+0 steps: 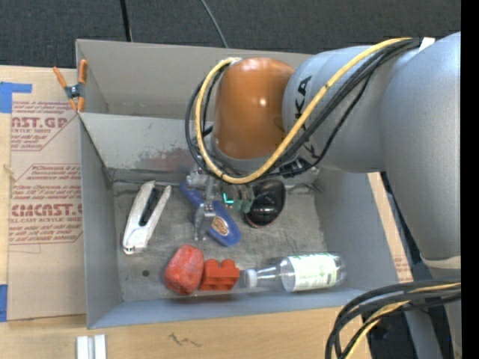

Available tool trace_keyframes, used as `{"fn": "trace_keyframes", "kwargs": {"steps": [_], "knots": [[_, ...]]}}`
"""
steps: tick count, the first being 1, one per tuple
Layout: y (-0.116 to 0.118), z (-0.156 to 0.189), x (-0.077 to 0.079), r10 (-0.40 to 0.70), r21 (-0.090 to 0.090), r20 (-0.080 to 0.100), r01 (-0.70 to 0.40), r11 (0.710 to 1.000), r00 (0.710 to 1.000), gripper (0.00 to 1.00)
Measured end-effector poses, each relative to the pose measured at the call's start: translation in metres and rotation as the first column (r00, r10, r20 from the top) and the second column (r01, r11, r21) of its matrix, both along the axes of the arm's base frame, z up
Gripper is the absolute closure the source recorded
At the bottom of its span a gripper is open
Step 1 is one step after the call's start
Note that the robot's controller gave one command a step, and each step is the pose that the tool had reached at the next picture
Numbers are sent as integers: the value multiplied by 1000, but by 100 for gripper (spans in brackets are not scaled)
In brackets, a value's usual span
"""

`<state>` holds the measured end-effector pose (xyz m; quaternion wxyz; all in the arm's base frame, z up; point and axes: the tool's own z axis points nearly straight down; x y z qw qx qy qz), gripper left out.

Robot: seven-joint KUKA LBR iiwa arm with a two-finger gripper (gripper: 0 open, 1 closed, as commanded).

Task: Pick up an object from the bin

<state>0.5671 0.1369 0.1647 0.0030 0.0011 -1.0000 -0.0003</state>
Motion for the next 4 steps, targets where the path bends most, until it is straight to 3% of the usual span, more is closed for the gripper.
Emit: {"fn": "trace_keyframes", "kwargs": {"steps": [1, 2, 3, 4], "knots": [[-1, 4, 2, -2, 1, 7, 2, 1000, 1000, 0], [-22, -12, 8, -179, 3, 9, 178, 984, 984, 0], [-39, -13, 17, -261, 0, 8, 261, 965, 965, 0], [-32, -33, 11, -384, -1, 5, 384, 923, 923, 0]]}}
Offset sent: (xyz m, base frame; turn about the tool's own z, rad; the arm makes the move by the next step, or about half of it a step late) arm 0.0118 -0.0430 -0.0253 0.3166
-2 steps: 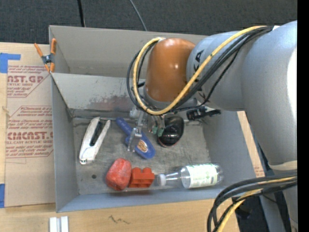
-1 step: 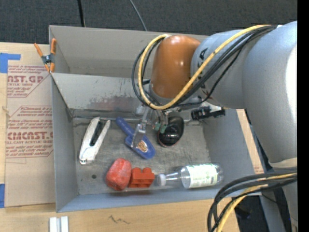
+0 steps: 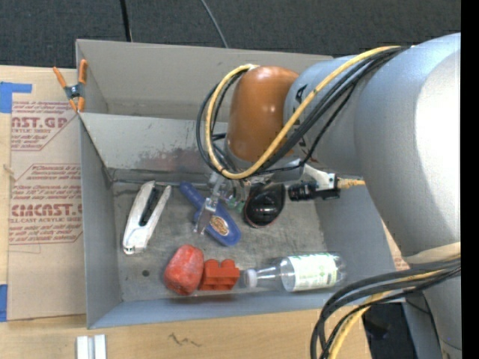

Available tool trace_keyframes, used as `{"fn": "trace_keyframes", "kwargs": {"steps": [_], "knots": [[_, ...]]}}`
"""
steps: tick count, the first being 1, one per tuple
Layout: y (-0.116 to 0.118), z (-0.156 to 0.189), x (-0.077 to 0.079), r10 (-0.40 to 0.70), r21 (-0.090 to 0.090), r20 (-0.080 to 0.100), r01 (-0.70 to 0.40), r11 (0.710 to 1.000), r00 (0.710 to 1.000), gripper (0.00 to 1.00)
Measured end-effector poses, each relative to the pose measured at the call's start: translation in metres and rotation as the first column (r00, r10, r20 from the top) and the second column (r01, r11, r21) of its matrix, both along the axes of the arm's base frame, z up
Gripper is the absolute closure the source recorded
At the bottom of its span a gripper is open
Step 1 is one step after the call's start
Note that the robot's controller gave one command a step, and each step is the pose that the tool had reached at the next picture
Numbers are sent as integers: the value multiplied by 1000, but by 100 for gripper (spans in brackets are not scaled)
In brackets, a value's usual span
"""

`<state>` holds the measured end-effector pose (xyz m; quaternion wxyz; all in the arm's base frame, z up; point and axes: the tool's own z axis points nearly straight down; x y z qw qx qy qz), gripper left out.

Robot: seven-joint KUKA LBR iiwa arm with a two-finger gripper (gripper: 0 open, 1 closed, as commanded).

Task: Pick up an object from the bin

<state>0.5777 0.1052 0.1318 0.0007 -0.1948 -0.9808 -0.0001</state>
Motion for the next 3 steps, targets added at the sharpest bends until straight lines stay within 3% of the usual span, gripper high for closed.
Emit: {"fn": "trace_keyframes", "kwargs": {"steps": [1, 2, 3], "knots": [[-2, -63, 2, -95, 1, 5, 95, 995, 995, 0], [-1, -58, 8, -279, 7, 10, 279, 960, 960, 100], [-1, -58, 8, -279, 7, 10, 279, 960, 960, 100]]}}
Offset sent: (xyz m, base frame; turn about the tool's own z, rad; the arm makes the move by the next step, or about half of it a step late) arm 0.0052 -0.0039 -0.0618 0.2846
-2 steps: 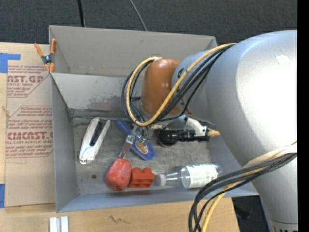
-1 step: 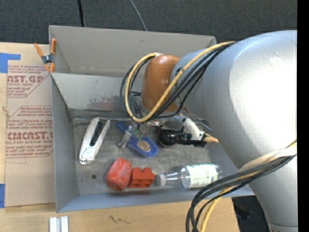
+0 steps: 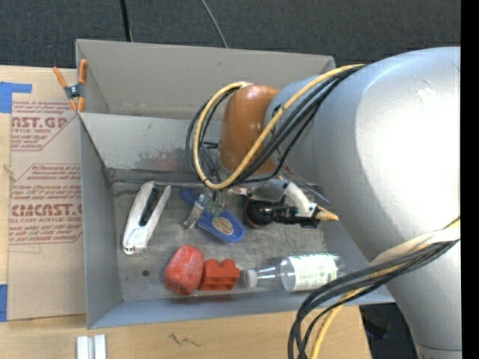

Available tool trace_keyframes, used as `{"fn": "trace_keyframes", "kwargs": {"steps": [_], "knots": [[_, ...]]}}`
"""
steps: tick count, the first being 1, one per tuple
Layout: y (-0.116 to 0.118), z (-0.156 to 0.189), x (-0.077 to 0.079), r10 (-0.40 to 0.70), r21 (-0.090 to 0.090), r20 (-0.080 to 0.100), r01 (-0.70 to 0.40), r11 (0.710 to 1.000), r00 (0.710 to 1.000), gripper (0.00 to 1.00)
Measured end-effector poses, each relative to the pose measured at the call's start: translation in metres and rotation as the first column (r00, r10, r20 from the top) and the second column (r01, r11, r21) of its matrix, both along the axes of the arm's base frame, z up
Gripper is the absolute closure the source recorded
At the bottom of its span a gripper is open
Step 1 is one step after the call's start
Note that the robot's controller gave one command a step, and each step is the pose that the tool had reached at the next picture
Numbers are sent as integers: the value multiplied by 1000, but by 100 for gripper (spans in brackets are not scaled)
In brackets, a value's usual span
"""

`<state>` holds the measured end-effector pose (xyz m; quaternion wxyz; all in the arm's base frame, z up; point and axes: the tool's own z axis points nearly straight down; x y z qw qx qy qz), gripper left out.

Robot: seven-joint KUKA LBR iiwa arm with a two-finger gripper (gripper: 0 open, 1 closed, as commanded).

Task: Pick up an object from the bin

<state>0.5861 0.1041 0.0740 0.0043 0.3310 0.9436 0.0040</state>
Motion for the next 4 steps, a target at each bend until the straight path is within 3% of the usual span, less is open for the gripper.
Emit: {"fn": "trace_keyframes", "kwargs": {"steps": [2, 4], "knots": [[-1, 18, -4, 0, -5, -15, 0, 1000, 1000, 100], [-1, 43, -2, 0, -4, -10, 0, 1000, 1000, 100]]}}
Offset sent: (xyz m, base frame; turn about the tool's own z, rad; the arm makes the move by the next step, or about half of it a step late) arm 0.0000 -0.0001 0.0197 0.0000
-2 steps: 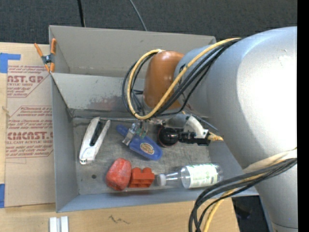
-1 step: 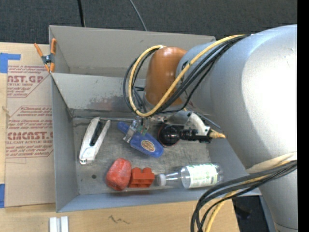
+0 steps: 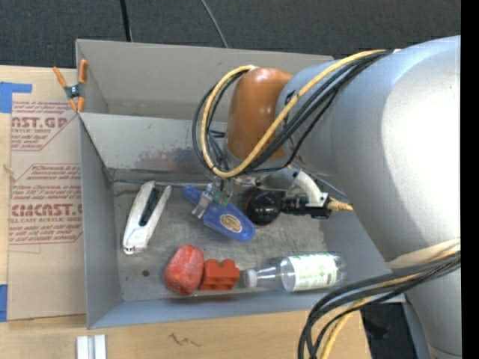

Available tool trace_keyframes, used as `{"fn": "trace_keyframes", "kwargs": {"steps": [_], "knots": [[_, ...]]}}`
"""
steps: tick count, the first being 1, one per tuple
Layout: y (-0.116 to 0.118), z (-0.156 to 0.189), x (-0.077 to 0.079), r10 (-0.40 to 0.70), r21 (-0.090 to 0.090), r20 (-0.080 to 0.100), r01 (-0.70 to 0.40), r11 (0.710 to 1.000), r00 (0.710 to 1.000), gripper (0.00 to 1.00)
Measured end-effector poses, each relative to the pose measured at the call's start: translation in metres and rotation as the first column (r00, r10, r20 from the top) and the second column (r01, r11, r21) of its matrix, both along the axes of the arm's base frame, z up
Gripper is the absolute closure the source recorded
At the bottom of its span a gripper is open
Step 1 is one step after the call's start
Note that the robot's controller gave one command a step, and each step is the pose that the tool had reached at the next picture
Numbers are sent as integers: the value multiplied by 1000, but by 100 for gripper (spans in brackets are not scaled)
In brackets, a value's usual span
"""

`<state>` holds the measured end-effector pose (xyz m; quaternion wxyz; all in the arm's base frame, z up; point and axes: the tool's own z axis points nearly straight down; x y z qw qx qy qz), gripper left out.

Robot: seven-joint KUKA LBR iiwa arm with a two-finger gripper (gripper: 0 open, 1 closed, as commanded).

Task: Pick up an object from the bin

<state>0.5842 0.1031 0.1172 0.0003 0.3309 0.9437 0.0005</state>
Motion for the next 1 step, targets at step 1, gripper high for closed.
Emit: {"fn": "trace_keyframes", "kwargs": {"steps": [1], "knots": [[0, 8, 0, 0, 0, 1, 0, 1000, 1000, 100]]}}
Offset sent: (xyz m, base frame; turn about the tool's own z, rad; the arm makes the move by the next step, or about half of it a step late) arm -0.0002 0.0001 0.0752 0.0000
